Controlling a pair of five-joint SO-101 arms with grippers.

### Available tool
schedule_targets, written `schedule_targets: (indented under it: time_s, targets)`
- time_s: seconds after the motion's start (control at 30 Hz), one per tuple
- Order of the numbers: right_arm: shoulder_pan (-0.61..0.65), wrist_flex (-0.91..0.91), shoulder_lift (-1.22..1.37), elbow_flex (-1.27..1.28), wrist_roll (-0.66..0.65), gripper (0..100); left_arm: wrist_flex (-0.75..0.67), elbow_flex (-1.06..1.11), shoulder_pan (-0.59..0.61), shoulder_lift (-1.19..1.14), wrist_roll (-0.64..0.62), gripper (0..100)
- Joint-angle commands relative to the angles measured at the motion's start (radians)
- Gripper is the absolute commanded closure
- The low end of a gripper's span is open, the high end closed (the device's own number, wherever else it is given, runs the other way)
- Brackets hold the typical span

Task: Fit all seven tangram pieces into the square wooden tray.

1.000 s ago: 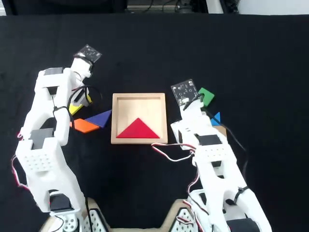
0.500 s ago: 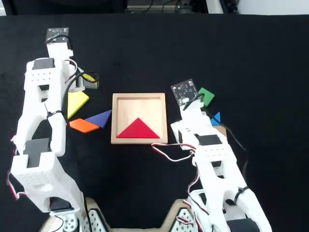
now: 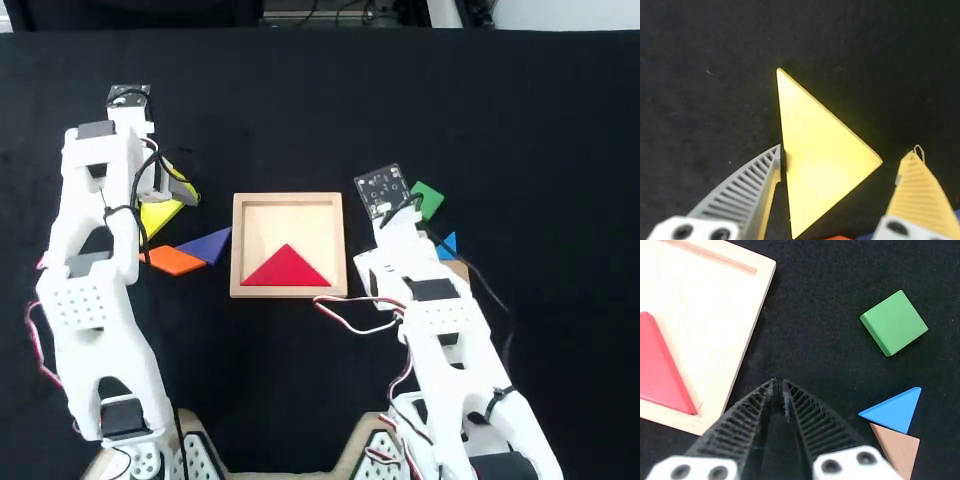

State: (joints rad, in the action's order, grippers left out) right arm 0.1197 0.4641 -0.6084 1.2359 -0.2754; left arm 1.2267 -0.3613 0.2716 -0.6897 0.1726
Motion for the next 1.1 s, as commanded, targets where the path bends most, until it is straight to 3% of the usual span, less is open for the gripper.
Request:
schedule_targets:
  time_s: [0.0,0.23,0.7,1.07]
  targets:
    - [-0.008,-0.014,-0.028,-0.004,0.002,98.7,0.101,-0.203,-0.001,-0.063,0.012,64]
    - [-0.008,-0.014,-0.028,-0.004,0.002,98.7,0.166,-0.36,0.012,-0.15,0.04,64]
    - [-0.008,-0.015,-0.028,-0.004,0.002,98.7,0.261,-0.438,0.022,-0.189,0.124,64]
    - [-0.008,-0.014,-0.028,-0.004,0.002,98.7,0.206,-0.44,0.018,-0.23,0.123,64]
